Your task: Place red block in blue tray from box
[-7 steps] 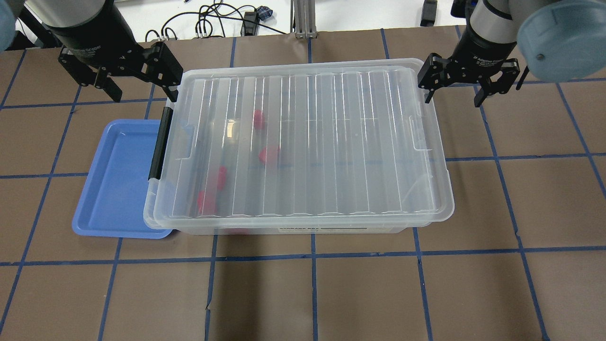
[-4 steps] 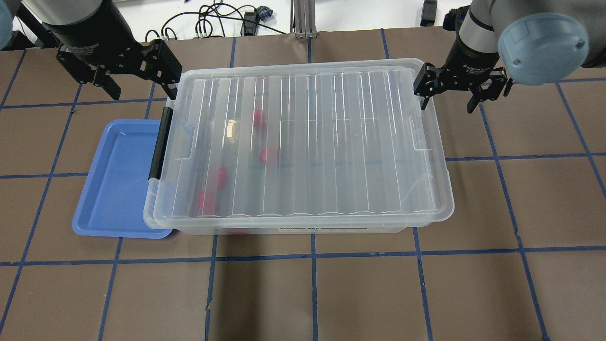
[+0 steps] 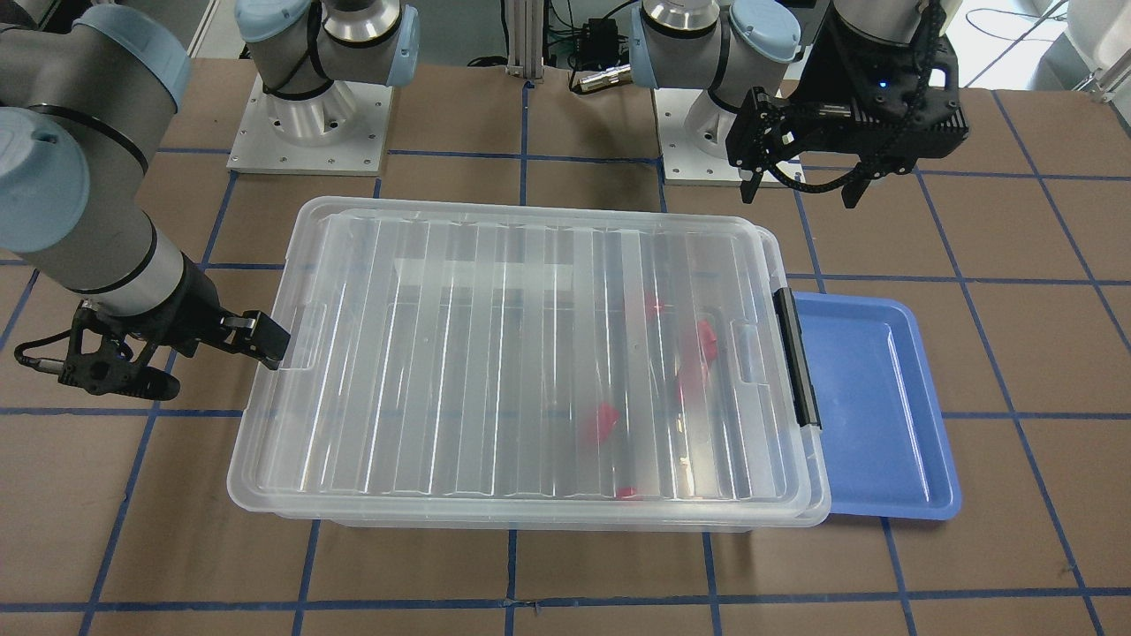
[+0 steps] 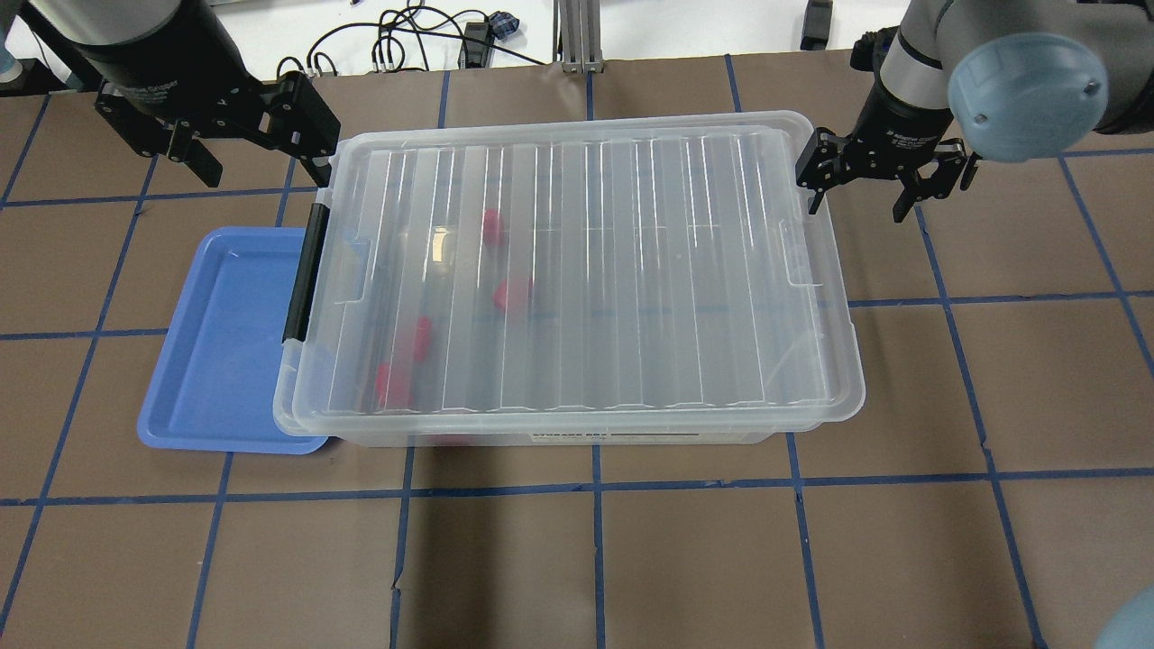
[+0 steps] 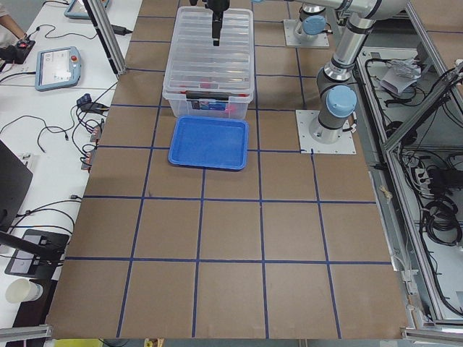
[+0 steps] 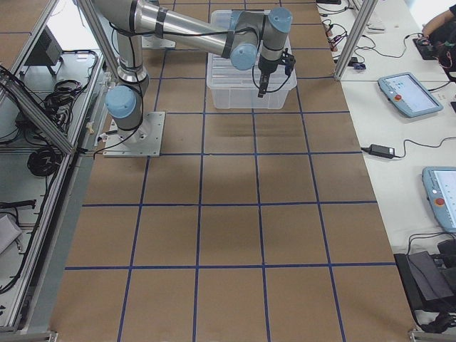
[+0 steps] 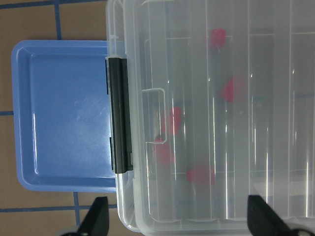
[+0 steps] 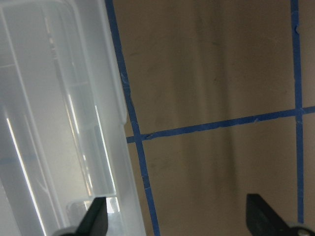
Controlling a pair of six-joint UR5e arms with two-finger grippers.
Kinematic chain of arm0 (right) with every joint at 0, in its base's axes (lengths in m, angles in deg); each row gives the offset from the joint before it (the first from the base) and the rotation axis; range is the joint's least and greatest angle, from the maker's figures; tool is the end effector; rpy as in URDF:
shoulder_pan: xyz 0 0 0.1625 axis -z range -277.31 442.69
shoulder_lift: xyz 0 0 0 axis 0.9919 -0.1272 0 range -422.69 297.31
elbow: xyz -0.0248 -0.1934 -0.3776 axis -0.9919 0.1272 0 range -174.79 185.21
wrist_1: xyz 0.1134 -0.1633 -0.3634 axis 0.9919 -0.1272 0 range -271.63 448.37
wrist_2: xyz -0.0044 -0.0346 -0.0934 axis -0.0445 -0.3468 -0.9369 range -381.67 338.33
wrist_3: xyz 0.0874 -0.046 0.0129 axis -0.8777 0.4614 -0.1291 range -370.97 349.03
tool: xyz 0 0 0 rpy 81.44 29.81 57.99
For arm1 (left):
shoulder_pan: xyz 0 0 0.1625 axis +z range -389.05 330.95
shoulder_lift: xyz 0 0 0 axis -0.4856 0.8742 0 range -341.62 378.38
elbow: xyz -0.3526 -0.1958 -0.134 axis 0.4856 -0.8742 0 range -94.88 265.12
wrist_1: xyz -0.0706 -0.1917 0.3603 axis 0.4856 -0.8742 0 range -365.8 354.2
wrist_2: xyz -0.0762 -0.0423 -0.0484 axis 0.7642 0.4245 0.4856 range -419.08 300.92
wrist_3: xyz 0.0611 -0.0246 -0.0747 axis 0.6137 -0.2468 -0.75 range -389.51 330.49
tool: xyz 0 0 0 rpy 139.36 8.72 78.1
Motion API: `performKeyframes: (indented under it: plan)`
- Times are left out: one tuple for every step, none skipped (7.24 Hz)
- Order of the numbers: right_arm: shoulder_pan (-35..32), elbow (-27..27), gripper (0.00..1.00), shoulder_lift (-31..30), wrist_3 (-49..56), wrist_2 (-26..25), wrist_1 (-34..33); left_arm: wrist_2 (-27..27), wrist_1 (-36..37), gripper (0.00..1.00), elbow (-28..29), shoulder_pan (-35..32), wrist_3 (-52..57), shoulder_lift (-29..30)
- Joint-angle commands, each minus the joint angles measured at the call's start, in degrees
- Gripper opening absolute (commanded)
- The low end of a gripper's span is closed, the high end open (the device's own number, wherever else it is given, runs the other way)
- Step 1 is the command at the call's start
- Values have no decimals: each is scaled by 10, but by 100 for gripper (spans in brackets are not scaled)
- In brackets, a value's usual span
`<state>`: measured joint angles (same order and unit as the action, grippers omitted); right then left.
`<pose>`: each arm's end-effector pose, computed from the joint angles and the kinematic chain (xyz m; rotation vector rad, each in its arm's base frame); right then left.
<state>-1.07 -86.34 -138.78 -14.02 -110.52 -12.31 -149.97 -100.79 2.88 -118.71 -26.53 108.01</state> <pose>0.0725 -0.5825 0.3629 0.2539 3.1061 0.1293 -0.1287 -0.4913 0.5489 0.0715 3.1225 -0.0848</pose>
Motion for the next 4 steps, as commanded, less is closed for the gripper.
performKeyframes:
  plan:
    - [1,1,100,10,4,0,-1,2,1,100,1,0,0,-1]
    - [1,0,100,11,4,-3,-1,1,1,100,1,0,0,-2]
    - [2,0,100,13,4,-4,-1,1,0,100,1,0,0,-1]
    - [2,0,100,15,12,-4,-1,1,1,100,1,0,0,-1]
